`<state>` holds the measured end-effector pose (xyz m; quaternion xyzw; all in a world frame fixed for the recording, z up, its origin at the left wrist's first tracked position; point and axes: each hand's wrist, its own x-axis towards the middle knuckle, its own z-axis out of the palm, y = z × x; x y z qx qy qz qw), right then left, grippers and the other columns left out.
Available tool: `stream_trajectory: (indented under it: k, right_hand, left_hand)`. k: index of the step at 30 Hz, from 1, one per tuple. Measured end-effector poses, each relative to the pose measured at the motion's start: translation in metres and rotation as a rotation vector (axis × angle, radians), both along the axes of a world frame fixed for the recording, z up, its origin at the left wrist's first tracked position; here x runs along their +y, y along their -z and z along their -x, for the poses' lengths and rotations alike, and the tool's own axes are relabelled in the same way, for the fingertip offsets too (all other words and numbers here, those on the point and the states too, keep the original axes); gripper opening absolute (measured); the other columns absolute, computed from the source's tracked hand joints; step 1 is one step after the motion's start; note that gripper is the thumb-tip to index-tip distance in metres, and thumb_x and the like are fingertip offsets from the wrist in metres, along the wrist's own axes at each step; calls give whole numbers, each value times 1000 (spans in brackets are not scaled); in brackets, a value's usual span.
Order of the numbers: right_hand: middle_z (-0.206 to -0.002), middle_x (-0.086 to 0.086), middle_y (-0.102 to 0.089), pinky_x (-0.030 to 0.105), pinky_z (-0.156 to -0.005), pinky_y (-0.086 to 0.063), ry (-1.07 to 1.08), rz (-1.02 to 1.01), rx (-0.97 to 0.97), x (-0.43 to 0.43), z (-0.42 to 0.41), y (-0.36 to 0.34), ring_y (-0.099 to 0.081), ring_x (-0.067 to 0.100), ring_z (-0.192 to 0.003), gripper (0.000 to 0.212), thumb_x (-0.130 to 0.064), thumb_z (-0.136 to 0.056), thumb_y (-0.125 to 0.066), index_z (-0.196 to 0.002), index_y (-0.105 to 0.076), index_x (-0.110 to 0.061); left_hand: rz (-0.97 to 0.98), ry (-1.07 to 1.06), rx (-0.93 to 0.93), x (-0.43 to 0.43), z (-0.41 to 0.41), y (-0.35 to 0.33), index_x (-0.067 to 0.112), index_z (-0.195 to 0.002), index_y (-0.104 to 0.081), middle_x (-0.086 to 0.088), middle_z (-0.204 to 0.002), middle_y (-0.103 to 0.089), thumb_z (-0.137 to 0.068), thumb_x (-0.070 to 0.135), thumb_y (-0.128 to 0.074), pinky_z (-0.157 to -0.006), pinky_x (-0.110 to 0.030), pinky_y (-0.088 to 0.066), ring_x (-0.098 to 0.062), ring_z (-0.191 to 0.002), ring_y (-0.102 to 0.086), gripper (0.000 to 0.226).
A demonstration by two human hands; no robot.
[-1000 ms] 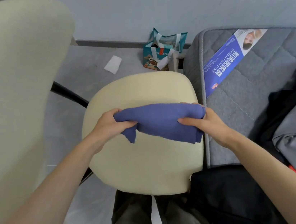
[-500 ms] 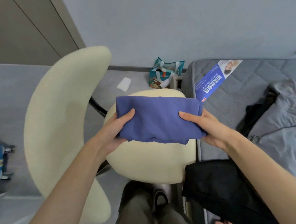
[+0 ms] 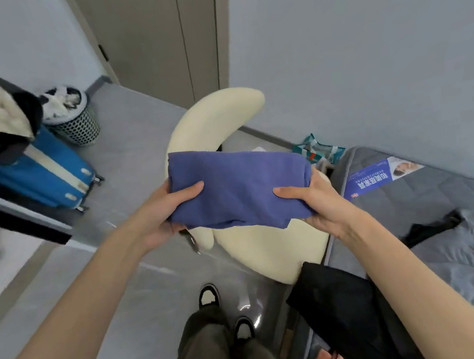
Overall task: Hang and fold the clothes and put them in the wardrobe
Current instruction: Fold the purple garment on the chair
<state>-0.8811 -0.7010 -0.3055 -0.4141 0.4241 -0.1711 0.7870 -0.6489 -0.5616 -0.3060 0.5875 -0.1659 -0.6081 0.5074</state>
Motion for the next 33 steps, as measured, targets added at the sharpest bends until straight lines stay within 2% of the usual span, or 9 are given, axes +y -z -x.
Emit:
stream_trajectory:
  k: [5,8,12,14,20,23,26,29,33]
  right_hand:
    - [-115,2,-68,34,-75,-58,-285,68,-62,53,-73,-57,-69,19,-101,52,11,-83,-60,-124,-47,-19]
    - [-111,4,-66,29,-67,-55,-409,99,-80,95,-125,-81,-69,17,-92,49,14,-84,-47,-119,-49,-20]
    - [-109,2,-65,23,-59,-53,-555,168,-74,171,-195,-102,-67,13,-88,54,14,-82,-42,-125,-47,-20]
    - [-107,2,-63,20,-53,-50,-655,190,-88,216,-228,-112,-65,12,-83,58,13,-82,-41,-131,-42,-19]
    - [-84,-1,-57,15,-46,-41,-810,301,-178,353,-319,-158,-54,12,-67,55,13,-76,-35,-118,-49,-20]
    - [-82,-3,-55,15,-49,-41,-901,485,-247,412,-360,-188,-52,11,-70,52,10,-74,-38,-114,-51,-22]
    - [-85,-5,-53,22,-60,-39,-1039,745,-303,460,-397,-227,-49,11,-75,48,8,-79,-36,-102,-52,-30]
    - [-83,-3,-49,26,-63,-36,-1167,929,-363,498,-425,-269,-46,11,-71,39,5,-79,-40,-104,-55,-20]
    - [-70,-26,-53,22,-64,-39,-1215,1056,-449,531,-457,-315,-49,-7,-63,36,-2,-80,-47,-87,-59,-36]
  left_hand:
    - [-10,-282,-48,99,-31,-52,29,-121,-57,3,-110,-71,-72,26,-73,-60,-27,-56,-15,-92,-71,51]
    - [-15,-451,-143,162,-51,-75,21,-125,-56,-4,-112,-70,-83,7,-67,-53,-23,-52,-11,-80,-70,45]
    - [-66,-637,-240,262,-76,-97,17,-120,-60,-2,-107,-72,-77,-1,-71,-73,-32,-57,-17,-98,-68,48]
    - [-70,-682,-253,316,-86,-109,18,-119,-60,-1,-109,-72,-67,5,-78,-81,-36,-56,-20,-103,-67,57]
    - [25,-1052,-126,469,-124,-150,22,-111,-68,4,-103,-73,-69,49,-71,-66,-27,-57,-14,-89,-71,50]
    - [-72,-935,-315,537,-147,-176,22,-111,-68,3,-99,-70,-66,66,-66,-63,-26,-49,-16,-81,-63,63]
    - [-161,-762,-578,579,-167,-205,33,-114,-66,14,-111,-68,-56,80,-65,-84,-29,-45,-7,-97,-64,75]
    - [-90,-637,-710,593,-183,-236,38,-122,-57,21,-118,-64,-56,71,-73,-97,-28,-43,3,-110,-59,76]
    - [29,-587,-658,599,-208,-265,34,-125,-54,12,-119,-66,-66,53,-80,-84,-27,-55,-11,-108,-64,67]
